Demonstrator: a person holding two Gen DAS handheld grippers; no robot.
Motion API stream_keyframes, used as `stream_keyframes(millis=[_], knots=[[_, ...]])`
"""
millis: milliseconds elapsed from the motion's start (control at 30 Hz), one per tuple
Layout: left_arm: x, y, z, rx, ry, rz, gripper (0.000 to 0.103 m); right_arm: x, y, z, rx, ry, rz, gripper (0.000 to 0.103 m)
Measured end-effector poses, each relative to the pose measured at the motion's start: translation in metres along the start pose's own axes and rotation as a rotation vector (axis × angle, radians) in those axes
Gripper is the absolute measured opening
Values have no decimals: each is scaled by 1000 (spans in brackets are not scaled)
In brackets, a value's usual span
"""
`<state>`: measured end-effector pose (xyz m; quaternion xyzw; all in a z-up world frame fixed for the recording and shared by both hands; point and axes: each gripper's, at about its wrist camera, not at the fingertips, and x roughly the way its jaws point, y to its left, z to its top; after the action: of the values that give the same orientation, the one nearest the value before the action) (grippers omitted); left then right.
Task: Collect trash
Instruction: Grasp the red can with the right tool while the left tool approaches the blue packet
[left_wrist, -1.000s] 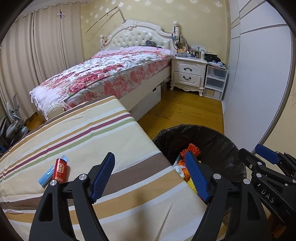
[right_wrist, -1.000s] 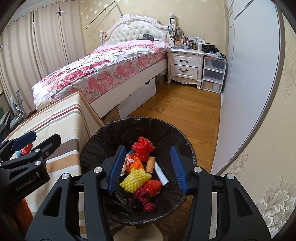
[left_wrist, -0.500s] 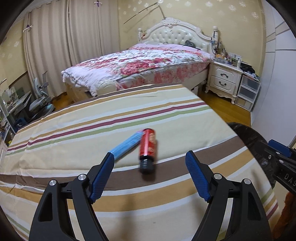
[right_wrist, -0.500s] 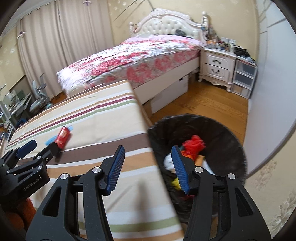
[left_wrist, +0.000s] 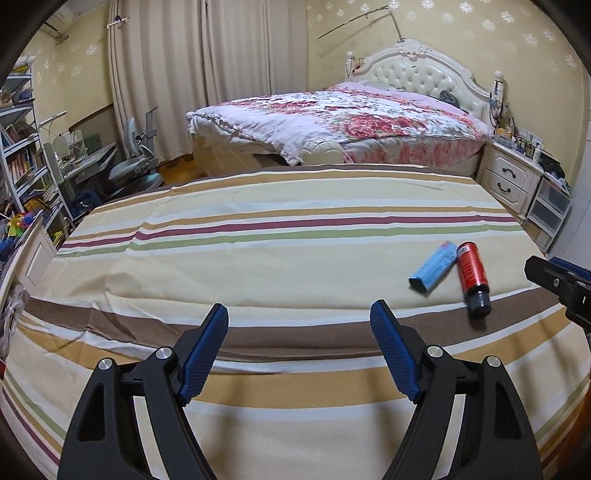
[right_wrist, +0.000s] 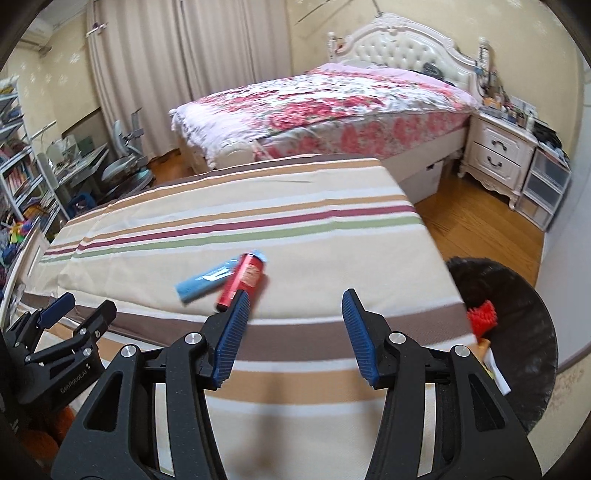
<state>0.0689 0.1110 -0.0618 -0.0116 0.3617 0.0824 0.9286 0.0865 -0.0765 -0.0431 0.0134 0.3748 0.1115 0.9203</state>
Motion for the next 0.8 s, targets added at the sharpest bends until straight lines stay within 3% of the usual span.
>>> stream_keyframes(millis=[267, 400, 800], knots=[[2, 16, -4, -34, 10, -16, 77, 33, 33, 8, -61, 44, -7, 47], [3, 8, -2, -18, 2, -35, 77, 45, 31, 5, -65, 77, -19, 28], [18, -40, 14, 73, -17, -109, 77, 36, -8, -5, -25, 60, -78, 26]])
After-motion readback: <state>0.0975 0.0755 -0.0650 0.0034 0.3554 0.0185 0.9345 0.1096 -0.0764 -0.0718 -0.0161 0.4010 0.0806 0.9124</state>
